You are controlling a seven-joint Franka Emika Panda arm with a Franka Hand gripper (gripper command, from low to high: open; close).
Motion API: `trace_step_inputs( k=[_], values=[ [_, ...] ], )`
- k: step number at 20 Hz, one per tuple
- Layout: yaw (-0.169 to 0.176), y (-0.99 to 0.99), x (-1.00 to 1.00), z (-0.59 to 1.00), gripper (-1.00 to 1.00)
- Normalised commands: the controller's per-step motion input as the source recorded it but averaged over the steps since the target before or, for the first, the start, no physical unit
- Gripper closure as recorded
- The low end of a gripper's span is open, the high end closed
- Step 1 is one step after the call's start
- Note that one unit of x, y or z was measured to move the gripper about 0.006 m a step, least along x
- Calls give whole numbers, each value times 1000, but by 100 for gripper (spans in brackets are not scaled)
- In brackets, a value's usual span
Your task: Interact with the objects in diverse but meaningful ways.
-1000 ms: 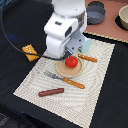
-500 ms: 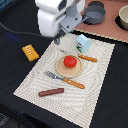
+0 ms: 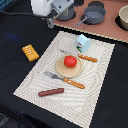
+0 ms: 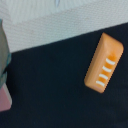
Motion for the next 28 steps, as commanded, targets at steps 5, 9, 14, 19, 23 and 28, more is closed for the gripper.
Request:
trace_step_inputs(
  k=[5, 9, 14, 19, 23, 28],
  values=[
    [0, 804, -607, 0, -100],
    [-4, 946, -41, 9, -100],
    [-2, 954, 40, 22, -100],
    [0, 670, 118, 1, -100],
    [52, 316, 187, -36, -100],
    [97, 314, 290, -9, -100]
  ],
)
